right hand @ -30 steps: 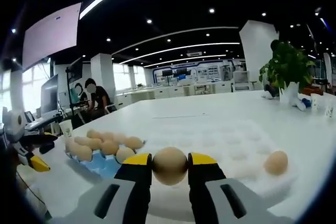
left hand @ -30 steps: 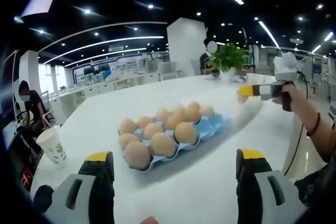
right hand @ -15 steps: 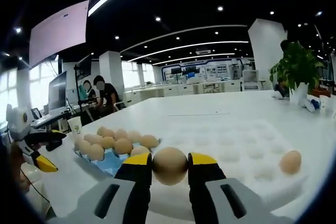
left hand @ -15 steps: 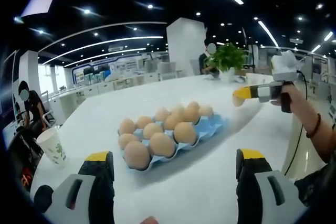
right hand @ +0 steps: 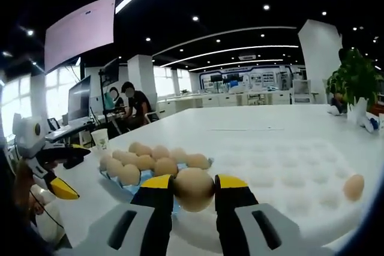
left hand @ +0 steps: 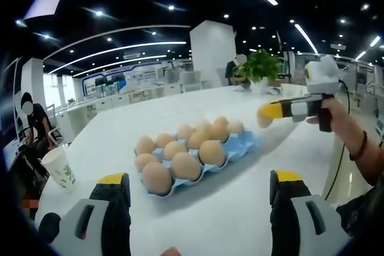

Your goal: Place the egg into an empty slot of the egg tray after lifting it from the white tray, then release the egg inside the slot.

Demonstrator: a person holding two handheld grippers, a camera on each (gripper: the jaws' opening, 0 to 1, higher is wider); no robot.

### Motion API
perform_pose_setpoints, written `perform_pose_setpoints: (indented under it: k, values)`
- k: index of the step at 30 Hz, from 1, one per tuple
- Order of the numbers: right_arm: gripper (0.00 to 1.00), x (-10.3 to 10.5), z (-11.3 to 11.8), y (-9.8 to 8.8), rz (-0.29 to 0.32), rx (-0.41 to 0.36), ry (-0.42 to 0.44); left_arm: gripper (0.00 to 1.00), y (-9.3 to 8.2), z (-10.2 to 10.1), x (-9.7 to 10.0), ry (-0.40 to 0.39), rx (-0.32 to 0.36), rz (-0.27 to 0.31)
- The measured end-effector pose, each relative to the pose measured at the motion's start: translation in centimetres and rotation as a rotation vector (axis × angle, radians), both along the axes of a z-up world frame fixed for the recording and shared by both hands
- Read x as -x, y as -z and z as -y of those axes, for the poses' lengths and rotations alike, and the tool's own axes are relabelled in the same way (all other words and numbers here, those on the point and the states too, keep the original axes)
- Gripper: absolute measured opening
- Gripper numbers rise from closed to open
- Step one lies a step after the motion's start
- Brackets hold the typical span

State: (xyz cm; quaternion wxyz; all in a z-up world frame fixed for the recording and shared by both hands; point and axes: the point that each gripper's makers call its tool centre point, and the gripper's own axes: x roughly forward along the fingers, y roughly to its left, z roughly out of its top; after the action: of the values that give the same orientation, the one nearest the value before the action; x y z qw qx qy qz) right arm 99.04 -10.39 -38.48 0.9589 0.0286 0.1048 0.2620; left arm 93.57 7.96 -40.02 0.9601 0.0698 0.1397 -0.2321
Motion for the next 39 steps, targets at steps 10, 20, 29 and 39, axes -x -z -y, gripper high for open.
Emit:
perform_pose_setpoints:
  k: [10,20,29,39]
  values:
    - [0.28,0.0,-2.6,0.2,-0.004,0.004,-0.065,0.99,0.0,-0.2,0.0,-0.005,0.002,0.003]
    - [0.28,0.1,-5.4,0.5,-0.002,0.01,-0.126,0.99,0.2,-0.2,0.0,-0.002,0.004,-0.002]
    - [0.28,0.0,-7.7,1.0,0.012,0.026,-0.18,0.99,0.3,-1.0,0.0,-0.021,0.006,-0.006]
    - [0.28,-0.6,-8.4,2.4,-0.012,0.044,-0.186,0.99,0.5,-1.6,0.0,-0.035,0.005,-0.009]
